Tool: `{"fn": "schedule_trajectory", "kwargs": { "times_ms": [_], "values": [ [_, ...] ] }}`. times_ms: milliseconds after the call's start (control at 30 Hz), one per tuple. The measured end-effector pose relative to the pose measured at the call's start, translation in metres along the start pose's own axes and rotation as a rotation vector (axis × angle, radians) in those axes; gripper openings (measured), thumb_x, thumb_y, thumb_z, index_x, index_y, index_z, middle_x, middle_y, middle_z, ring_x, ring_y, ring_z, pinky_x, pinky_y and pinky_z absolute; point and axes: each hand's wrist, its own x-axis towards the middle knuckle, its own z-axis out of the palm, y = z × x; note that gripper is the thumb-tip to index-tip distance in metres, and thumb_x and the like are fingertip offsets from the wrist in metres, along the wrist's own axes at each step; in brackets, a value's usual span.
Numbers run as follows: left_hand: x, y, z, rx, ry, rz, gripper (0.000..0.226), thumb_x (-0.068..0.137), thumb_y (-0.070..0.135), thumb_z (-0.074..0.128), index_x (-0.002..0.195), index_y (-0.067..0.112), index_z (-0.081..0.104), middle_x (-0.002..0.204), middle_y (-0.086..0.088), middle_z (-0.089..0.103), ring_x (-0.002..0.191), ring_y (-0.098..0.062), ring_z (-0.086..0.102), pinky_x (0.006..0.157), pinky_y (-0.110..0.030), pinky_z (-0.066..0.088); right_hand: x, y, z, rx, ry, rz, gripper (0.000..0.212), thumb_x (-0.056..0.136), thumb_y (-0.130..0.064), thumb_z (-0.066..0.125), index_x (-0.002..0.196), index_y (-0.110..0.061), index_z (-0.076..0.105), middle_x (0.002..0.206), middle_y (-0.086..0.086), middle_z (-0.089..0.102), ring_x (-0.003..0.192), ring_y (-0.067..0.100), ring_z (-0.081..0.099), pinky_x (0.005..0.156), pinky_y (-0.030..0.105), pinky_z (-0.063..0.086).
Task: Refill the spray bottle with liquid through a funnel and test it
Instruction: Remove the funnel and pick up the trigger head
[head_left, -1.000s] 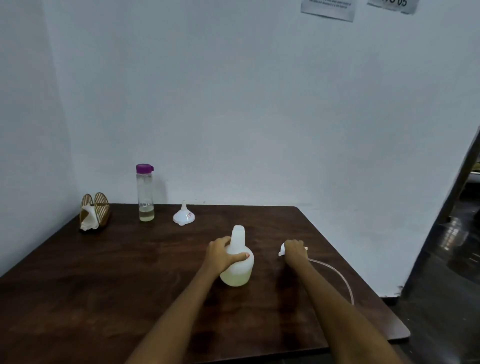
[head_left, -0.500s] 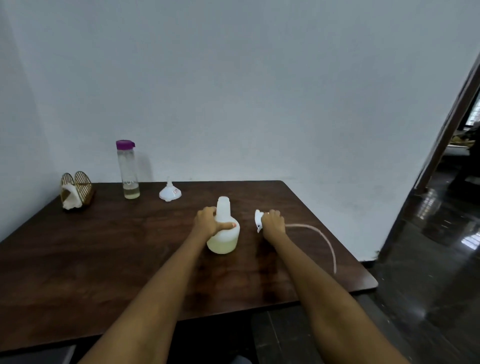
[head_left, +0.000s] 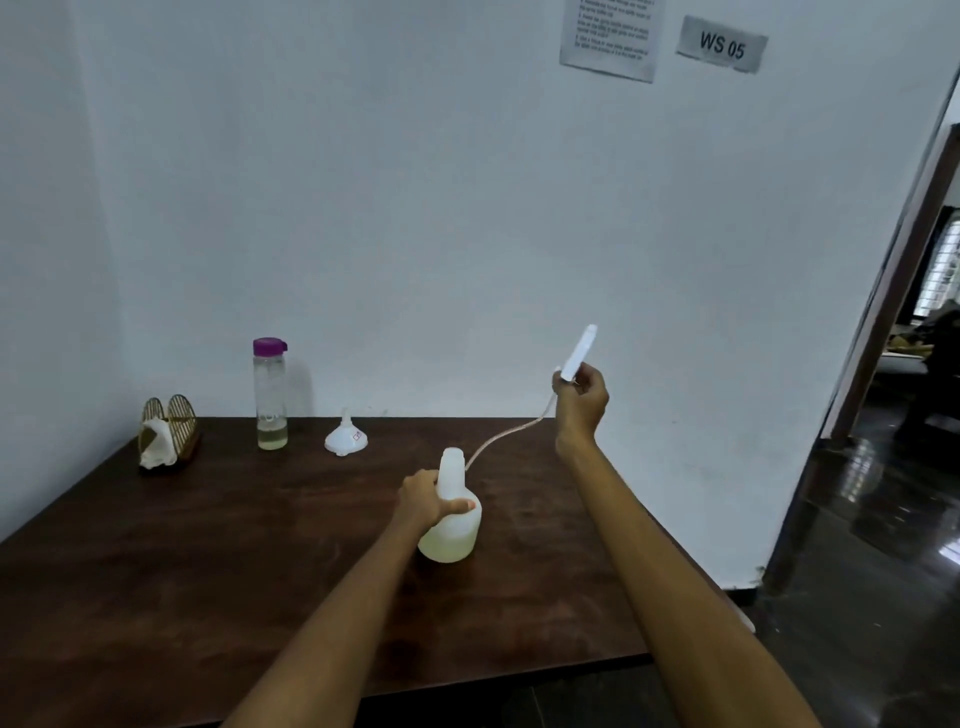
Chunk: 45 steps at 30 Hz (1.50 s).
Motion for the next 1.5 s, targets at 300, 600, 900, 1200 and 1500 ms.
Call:
{"fn": "schedule_trajectory", "kwargs": {
  "times_ms": [300,600,900,1200,1500],
  "values": [
    [0.001,0.000,0.000,0.003,0.021,0.005,0.063,0.075,0.047,0.074,0.119,0.004,0.058,0.120,-0.010,0.062,0.112,-0.027,0.056,0.086,-0.032,0.044,-0.001,-0.054,-0.011,0.228,-0.102,-0.091,0.019,0.086,0.004,0.057,0.102,-0.005,0.060,0.082,-0.005,0.059,0.075,0.008,0.056,0.084,0.030,0.051],
    [0.003,0.000,0.002,0.019,0.012,0.007,0.064,0.075,0.048,0.073,0.122,0.006,0.058,0.122,-0.010,0.060,0.114,-0.027,0.054,0.088,-0.032,0.043,-0.020,-0.060,-0.003,0.130,-0.247,-0.191,0.018,0.086,0.004,0.060,0.101,-0.004,0.057,0.092,0.000,0.061,0.079,0.008,0.060,0.081,0.024,0.051],
    [0.006,-0.001,0.002,0.013,0.012,0.011,0.069,0.076,0.048,0.072,0.127,0.005,0.054,0.128,-0.011,0.058,0.118,-0.027,0.054,0.091,-0.033,0.045,-0.031,-0.067,0.012,0.121,-0.328,-0.270,0.016,0.086,0.006,0.060,0.097,-0.005,0.056,0.085,-0.003,0.061,0.081,0.010,0.061,0.075,0.014,0.051],
    [0.007,-0.005,0.003,0.022,0.018,0.050,0.064,0.077,0.047,0.072,0.118,0.001,0.058,0.118,-0.013,0.062,0.109,-0.028,0.058,0.087,-0.035,0.048,-0.043,-0.073,0.026,0.040,-0.404,-0.429,0.019,0.085,0.005,0.061,0.102,-0.001,0.057,0.087,-0.003,0.060,0.086,0.020,0.060,0.081,0.029,0.051],
    [0.008,-0.008,0.004,0.002,0.025,0.052,0.063,0.075,0.048,0.073,0.114,0.001,0.060,0.115,-0.014,0.064,0.107,-0.028,0.059,0.081,-0.034,0.047,-0.051,-0.056,0.027,-0.039,-0.533,-0.402,0.018,0.084,0.003,0.062,0.097,-0.008,0.056,0.087,0.000,0.060,0.084,0.023,0.057,0.078,0.036,0.050]
  ]
}}
